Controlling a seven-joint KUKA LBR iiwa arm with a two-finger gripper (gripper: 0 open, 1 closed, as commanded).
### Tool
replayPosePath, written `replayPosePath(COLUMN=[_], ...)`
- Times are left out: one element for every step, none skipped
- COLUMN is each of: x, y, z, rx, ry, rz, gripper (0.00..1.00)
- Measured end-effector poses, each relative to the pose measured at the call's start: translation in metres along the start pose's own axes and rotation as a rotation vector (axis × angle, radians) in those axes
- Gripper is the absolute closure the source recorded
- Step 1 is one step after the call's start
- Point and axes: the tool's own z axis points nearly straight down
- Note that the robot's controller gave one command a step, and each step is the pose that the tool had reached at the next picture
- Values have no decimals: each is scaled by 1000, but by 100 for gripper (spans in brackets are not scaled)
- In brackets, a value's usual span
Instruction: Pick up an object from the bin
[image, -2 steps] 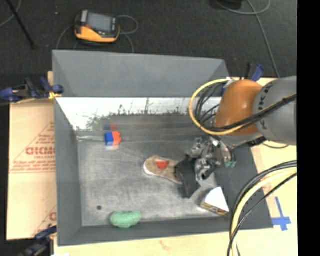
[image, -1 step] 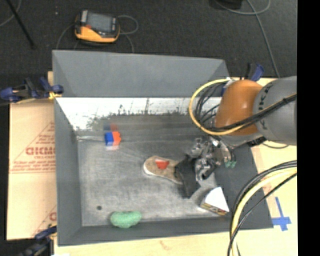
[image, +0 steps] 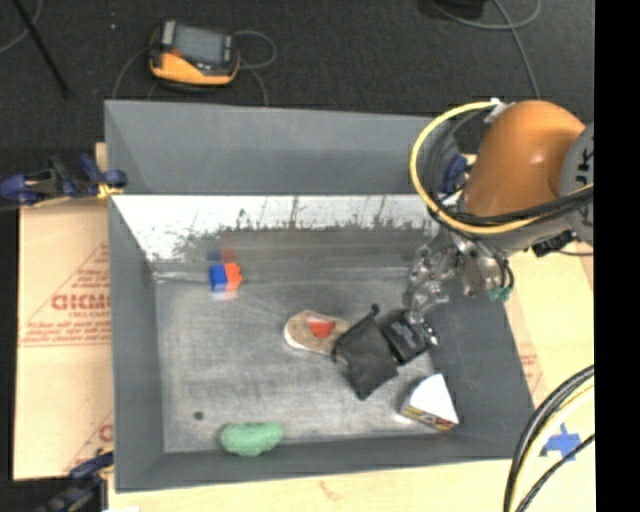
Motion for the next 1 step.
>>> replayPosePath(x=[0], y=[0], z=[0], rx=[0], ry=[0], rz=[-1], gripper=[100])
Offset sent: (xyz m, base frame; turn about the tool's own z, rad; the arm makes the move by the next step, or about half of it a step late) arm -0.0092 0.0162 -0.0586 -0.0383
